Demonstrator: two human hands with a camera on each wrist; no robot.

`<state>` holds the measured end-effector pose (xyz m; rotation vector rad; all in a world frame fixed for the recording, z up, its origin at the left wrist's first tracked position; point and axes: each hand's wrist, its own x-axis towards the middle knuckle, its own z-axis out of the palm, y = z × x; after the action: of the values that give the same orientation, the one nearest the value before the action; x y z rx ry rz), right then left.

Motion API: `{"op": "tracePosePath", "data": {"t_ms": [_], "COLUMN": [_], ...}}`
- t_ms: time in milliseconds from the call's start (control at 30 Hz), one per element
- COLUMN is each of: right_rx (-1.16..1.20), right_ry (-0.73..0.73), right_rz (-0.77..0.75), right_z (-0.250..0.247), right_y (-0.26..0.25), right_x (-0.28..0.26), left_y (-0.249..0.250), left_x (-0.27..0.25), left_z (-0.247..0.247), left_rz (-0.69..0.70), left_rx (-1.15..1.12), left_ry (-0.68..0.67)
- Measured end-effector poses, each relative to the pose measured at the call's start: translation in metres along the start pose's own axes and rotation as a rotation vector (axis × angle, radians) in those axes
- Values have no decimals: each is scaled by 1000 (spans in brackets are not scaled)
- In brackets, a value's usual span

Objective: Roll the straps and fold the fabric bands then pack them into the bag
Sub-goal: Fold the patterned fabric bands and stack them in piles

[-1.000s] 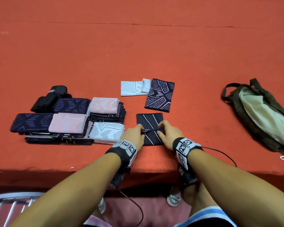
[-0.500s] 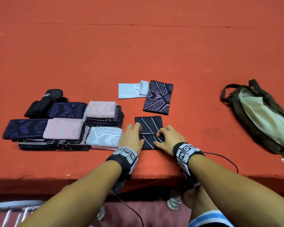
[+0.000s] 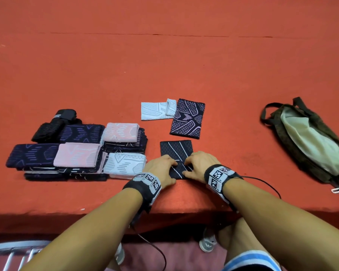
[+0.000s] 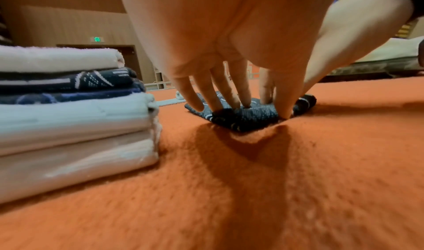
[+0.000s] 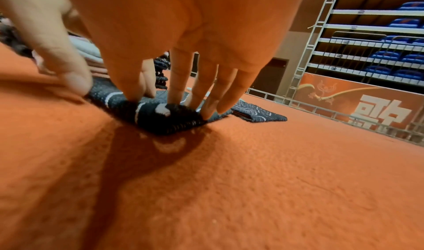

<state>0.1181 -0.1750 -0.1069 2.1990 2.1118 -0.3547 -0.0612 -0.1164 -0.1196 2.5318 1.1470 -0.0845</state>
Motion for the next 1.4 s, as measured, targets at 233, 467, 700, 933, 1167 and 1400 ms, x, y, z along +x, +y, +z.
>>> {"op": "tracePosePath", "data": {"t_ms": [233, 467, 700, 933, 1167, 1400], "right_rx": [-37, 111, 248, 361, 348, 267], "right_ry": [-70, -36, -42, 30, 25, 42], "right_rz": [-28, 38, 119, 179, 215, 268], "right_z": [-3, -5, 5, 2, 3, 7], "right_y": [-2, 7, 9, 8, 14, 12], "right_x": [-6, -12, -12, -3, 8, 20], "left_y": [0, -3, 2, 10, 8, 6], "left_x": [-5, -7, -8, -1, 13, 28], "left_z": [8, 7, 8, 4, 5, 8], "left_rz": [-31, -75, -154, -207, -212, -212], "left_rx": [-76, -119, -250, -235, -256, -126], "left_ry": [84, 132, 168, 151, 190, 163]}}
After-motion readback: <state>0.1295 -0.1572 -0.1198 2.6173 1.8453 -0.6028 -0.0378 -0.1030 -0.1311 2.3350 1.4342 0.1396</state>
